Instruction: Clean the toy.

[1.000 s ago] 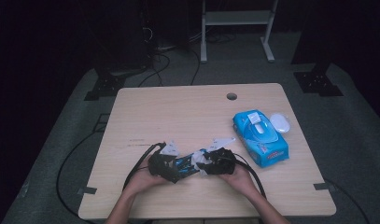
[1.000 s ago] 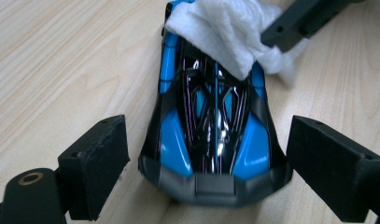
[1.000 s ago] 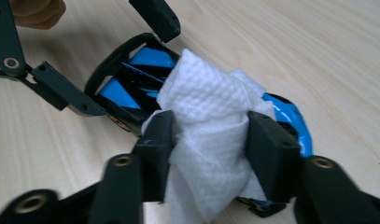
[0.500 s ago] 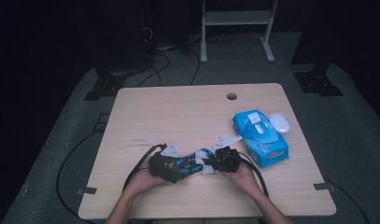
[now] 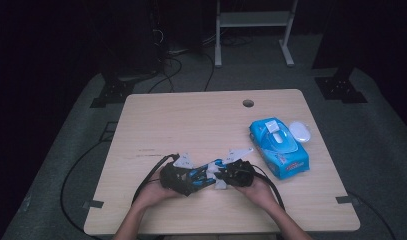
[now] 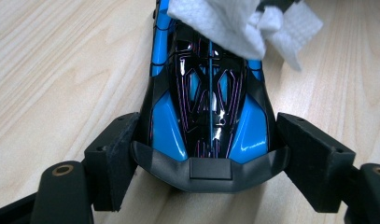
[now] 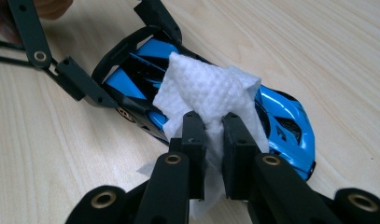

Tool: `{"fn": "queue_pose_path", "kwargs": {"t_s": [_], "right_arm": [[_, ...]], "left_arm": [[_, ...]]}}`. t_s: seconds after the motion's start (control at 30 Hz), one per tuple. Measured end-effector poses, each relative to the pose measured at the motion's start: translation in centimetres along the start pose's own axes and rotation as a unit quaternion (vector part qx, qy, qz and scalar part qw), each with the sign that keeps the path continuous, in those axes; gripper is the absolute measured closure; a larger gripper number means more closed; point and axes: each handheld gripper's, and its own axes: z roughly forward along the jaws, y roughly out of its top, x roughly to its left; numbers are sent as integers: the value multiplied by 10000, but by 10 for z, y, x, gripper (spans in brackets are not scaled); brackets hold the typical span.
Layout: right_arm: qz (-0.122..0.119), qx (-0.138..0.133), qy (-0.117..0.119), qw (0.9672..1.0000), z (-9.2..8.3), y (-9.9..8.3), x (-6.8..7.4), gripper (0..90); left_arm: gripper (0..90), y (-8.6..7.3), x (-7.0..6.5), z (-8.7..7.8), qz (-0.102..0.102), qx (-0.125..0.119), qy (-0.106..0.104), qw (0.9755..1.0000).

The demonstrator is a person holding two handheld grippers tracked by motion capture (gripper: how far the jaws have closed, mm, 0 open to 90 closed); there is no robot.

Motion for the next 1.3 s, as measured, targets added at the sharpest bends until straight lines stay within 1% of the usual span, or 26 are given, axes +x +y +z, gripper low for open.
{"fn": "queue_pose_path", "kwargs": {"t_s": [0.03, 0.07, 0.1, 0.13, 0.17, 0.2, 0.27, 0.3, 0.37, 0.43, 0.47, 0.5, 0.63, 0.77, 0.83, 0.87, 0.9, 0.97, 1.0, 1.03, 1.1, 1.13, 1.17, 1.23, 1.27, 1.3], "right_arm": [[40, 7, -22, 10000, -1, -1, -3, 805], [129, -30, -139, 9998, -4, -4, -9, 805], [129, -30, -139, 9998, -4, -4, -9, 805], [333, -53, -311, 9989, -10, -10, -23, 805], [466, 35, -419, 9980, -11, -13, -30, 805], [525, 81, -460, 9975, -12, -17, -35, 805], [700, -7, -331, 9970, -12, -23, -40, 805], [697, -3, -325, 9970, -12, -23, -40, 805], [555, 58, -392, 9977, -12, -21, -37, 806], [540, 73, -396, 9977, -11, -20, -36, 806], [550, 71, -366, 9978, -11, -21, -37, 805], [592, 82, -350, 9976, -12, -21, -38, 805], [539, 133, -318, 9980, -13, -20, -35, 806], [479, 58, -157, 9987, -14, -14, -27, 806], [451, -57, 72, 9989, -13, -10, -22, 806], [407, -75, 196, 9990, -11, -8, -17, 805], [328, -48, 221, 9992, -9, -6, -13, 805], [176, -9, 182, 9997, -7, -5, -9, 805], [211, -11, 204, 9996, -7, -5, -10, 805], [268, -21, 154, 9995, -8, -6, -14, 805], [284, 15, -143, 9995, -11, -9, -22, 806], [362, 71, -240, 9990, -15, -12, -28, 805], [415, 123, -304, 9986, -15, -14, -30, 806], [434, 165, -339, 9983, -16, -16, -32, 806], [454, 105, -291, 9985, -16, -16, -29, 807], [406, 81, -274, 9988, -15, -15, -27, 807]], "left_arm": [[240, 0, 0, 0, 1, -3, 0, 10000], [240, 1, -1, 1, 6, -16, 7, 10000], [241, 1, -1, 1, 6, -16, 7, 10000], [241, 1, -1, 1, -16, -29, 8, 10000], [241, 0, 0, 1, 4, -15, -6, 10000], [240, 0, 1, 0, 21, -5, -9, 10000], [240, 0, 1, 0, -23, -14, -16, 10000], [239, 0, 1, 1, -51, -13, -20, 10000], [224, 0, 2, 2, -121, 32, -4, 9999], [207, 0, 3, 3, -203, 31, -47, 9998], [216, -1, 3, 3, -207, 15, -97, 9997], [237, -1, 2, 3, -171, 5, -84, 9998], [241, 1, 1, 3, -146, 29, -62, 9999], [242, 1, 0, 4, -57, 31, -19, 10000], [243, 2, 0, 4, -13, 45, 2, 10000], [242, 3, -1, 4, 6, 55, 5, 10000], [243, 3, -1, 4, 6, 55, 13, 10000], [243, 3, -1, 5, 4, 41, 0, 10000], [243, 3, -1, 5, -3, 29, -5, 10000], [243, 3, -1, 5, 5, 31, -4, 10000], [243, 3, -2, 5, 10, 29, 17, 10000], [243, 3, -2, 5, 27, 24, 33, 10000], [243, 4, -2, 5, 44, 26, 44, 10000], [243, 4, -3, 5, 56, 26, 53, 10000], [243, 4, -2, 5, 49, 22, 41, 10000], [243, 4, -2, 5, 43, 13, 33, 10000]]}}
